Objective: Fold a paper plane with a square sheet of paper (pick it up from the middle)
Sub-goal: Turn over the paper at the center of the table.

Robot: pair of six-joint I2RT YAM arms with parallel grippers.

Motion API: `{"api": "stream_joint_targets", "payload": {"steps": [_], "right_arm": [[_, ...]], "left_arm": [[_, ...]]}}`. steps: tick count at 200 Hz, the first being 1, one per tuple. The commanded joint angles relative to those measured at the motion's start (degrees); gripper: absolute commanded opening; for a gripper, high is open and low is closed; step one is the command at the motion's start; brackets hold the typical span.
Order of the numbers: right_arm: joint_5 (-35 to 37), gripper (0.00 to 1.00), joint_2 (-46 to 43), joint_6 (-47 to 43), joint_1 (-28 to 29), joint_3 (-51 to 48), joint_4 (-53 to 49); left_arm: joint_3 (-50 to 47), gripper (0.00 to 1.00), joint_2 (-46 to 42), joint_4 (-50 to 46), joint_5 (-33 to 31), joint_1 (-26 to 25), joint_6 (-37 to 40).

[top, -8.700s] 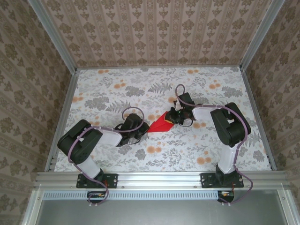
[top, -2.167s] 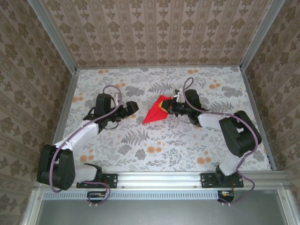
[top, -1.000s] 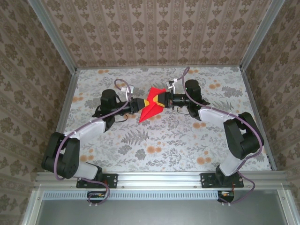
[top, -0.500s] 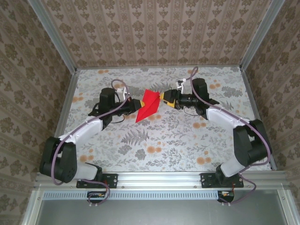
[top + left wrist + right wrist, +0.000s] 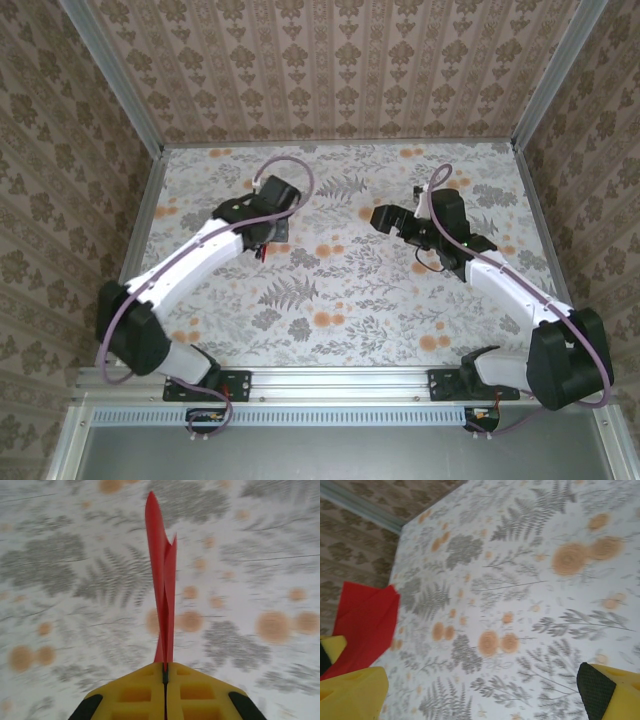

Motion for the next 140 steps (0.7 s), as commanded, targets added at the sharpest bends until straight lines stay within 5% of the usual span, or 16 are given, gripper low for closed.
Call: {"api": "stream_joint_targets", "payload": {"steps": [1,33,77,140], "right_arm": [[5.9,1.0,-0.6,0.0,-0.8,-1.1,-3.2],[5.1,1.0,1.7,1.8,-1.4,-1.3,-3.4],[5.7,1.0,3.2,2.9,-1.4,-1.3,-4.4],[7.0,0.94,8.7,4.4,3.9,0.1,-3.7]], "left_arm": [[3.6,0.08,5.9,-12.2,-17.8,-2.4,-5.5],[4.4,0.1,13.3,-9.0,-13.5,-3.8,-10.5],[3.0,0.16,20.5,2.2,3.5,-4.0,-14.0],[-4.3,0.75,11.4,20.1,28.6,3.5,-11.4]]}}
